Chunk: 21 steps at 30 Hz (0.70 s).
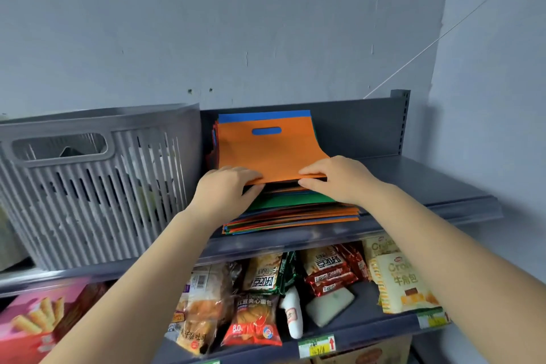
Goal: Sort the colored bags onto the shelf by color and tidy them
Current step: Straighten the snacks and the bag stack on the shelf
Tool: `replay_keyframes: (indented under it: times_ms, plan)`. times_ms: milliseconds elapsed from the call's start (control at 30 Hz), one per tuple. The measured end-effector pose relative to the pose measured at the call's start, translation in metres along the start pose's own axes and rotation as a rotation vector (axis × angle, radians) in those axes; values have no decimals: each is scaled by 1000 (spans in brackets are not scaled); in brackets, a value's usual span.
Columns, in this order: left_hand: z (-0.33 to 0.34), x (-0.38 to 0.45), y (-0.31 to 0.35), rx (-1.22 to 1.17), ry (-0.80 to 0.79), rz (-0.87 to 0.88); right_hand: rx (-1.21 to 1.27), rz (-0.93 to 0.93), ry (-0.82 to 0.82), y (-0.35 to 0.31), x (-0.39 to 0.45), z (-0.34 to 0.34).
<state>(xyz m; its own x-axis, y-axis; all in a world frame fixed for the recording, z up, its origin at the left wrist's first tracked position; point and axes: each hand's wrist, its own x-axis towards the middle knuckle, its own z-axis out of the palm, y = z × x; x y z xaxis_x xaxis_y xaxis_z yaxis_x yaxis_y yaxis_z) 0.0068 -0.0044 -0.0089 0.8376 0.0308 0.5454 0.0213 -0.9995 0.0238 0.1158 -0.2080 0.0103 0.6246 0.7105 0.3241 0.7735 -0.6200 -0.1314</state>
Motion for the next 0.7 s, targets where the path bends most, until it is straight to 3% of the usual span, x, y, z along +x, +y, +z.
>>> replay_keyframes:
  times_ms: [167,300,367,533,700]
  plan:
    - [-8,9,9,-34,-93,-61,59,19,6,19,-5,-13]
    - [-10,10,12,-112,111,-146,1,97,138,35,-13,-18]
    - [-12,10,12,-129,140,-254,109,150,193,42,-18,-19]
    - [-6,7,1,-122,-36,-462,391,341,226,55,-23,-13]
    - [0,10,-10,-245,-23,-621,520,563,127,69,-12,-3]
